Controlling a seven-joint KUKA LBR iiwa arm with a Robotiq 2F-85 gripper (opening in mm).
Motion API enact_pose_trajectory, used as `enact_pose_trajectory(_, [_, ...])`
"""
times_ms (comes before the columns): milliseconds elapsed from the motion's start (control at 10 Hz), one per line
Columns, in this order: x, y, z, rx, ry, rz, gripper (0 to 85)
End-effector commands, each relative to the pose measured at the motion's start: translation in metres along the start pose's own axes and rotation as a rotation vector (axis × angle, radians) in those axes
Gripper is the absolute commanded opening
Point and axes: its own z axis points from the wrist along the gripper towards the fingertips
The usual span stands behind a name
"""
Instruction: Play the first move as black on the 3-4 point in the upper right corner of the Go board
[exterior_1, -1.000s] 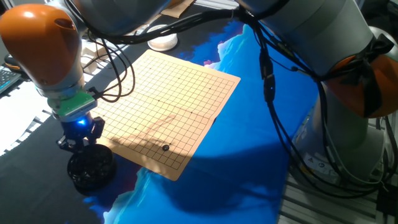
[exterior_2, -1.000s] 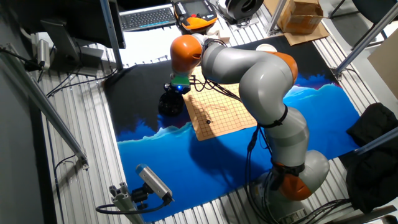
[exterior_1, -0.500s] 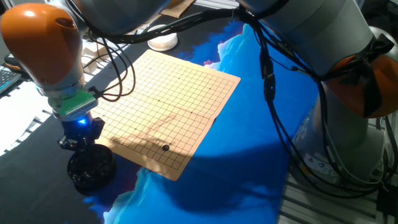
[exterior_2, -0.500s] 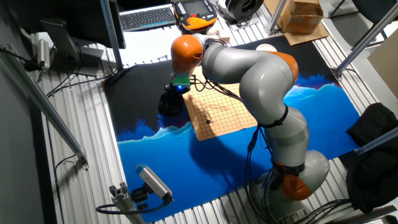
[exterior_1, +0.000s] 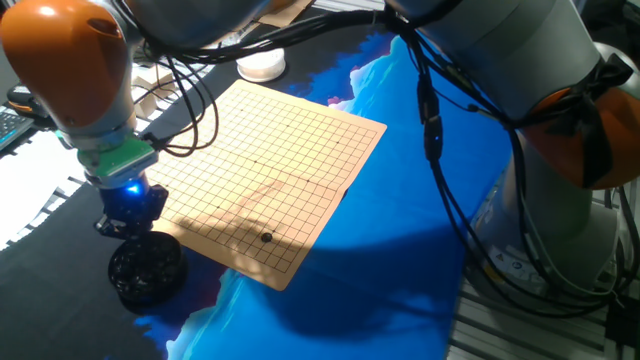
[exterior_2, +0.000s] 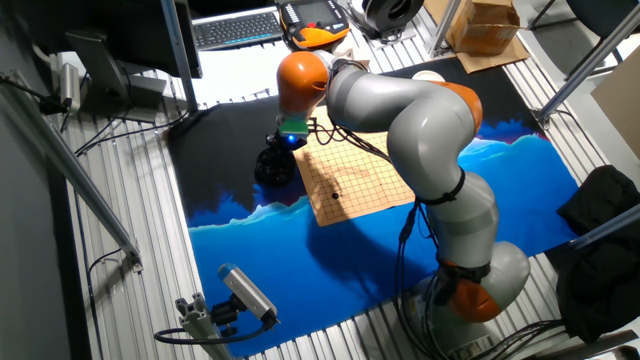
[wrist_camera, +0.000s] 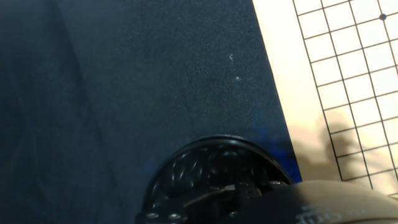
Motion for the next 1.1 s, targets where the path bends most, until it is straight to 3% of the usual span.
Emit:
enact_pose_trajectory(0, [0.002, 0.001, -0.003, -0.001, 0.007, -0.003, 0.0])
enact_pose_trajectory(300, [0.008, 0.002, -0.014, -0.013, 0.032, -0.019, 0.0])
enact_pose_trajectory(400, [0.009, 0.001, -0.018, -0.032, 0.044, -0.031, 0.0])
enact_pose_trajectory(500, [0.008, -0.001, -0.025, -0.07, 0.053, -0.043, 0.0])
enact_pose_trajectory(700, [0.008, -0.005, -0.029, -0.073, 0.031, -0.063, 0.0])
enact_pose_trajectory(1000, [0.007, -0.014, -0.034, -0.109, 0.039, -0.096, 0.0])
